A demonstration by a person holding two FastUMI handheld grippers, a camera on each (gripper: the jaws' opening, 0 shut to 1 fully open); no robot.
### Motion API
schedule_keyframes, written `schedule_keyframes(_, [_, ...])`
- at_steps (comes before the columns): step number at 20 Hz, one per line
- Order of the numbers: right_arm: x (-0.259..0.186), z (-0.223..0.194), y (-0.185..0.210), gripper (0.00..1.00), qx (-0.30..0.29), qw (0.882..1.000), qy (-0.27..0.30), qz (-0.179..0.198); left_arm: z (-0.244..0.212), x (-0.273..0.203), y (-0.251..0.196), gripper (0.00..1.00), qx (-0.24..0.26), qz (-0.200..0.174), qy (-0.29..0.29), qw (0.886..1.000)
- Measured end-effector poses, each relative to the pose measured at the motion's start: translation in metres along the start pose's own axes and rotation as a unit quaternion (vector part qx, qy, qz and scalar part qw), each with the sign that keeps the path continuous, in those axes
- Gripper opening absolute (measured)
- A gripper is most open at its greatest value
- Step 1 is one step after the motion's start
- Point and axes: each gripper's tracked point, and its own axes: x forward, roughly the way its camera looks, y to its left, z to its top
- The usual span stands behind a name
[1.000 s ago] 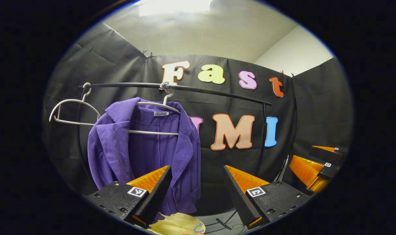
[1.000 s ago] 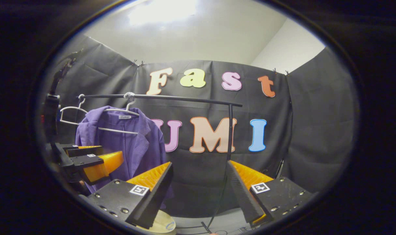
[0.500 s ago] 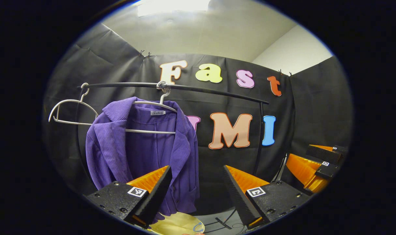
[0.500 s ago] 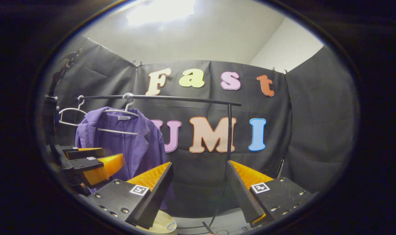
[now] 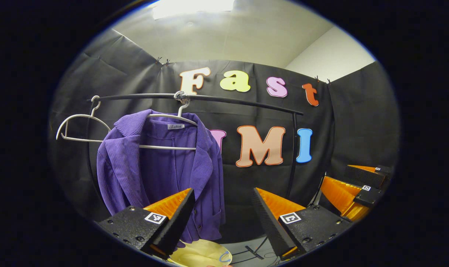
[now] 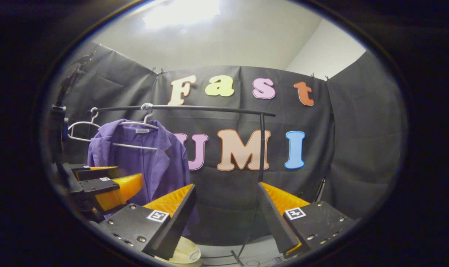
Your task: Grasp the clothes on the hanger with both hands and then place them into the laundry hamper below.
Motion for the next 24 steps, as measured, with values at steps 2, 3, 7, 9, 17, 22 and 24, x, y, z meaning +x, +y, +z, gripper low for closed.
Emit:
schedule_keyframes(2, [0.001, -0.001, -0.003, 0.98, 0.000, 1.000, 0.000, 0.006, -0.001, -0.001, -0.002, 0.92, 0.002, 0.007, 0.001, 1.000])
schedule_keyframes(3, [0.002, 0.000, -0.004, 0.98, 0.001, 1.000, 0.000, 0.010, -0.002, -0.001, -0.004, 0.92, 0.003, 0.009, 0.002, 1.000])
schedule_keyframes(7, [0.005, -0.002, -0.006, 0.98, 0.001, 1.000, 0.003, 0.030, -0.004, -0.001, -0.009, 0.92, 0.005, 0.023, 0.005, 1.000])
schedule_keyframes(9, [0.007, -0.003, -0.004, 0.98, -0.004, 0.999, 0.004, 0.038, -0.004, -0.001, -0.004, 0.92, 0.010, 0.034, 0.006, 0.999])
schedule_keyframes(17, [0.034, 0.000, 0.046, 0.94, -0.010, 0.998, 0.000, 0.062, 0.016, 0.007, 0.081, 0.92, 0.046, 0.109, -0.002, 0.993])
schedule_keyframes(22, [0.065, -0.007, 0.074, 0.98, -0.001, 0.997, 0.008, 0.071, 0.023, 0.005, 0.137, 0.92, 0.054, 0.171, -0.007, 0.984])
schedule_keyframes(24, [0.077, -0.011, 0.084, 0.98, 0.000, 0.997, 0.013, 0.076, 0.021, 0.001, 0.151, 0.92, 0.050, 0.179, -0.004, 0.982])
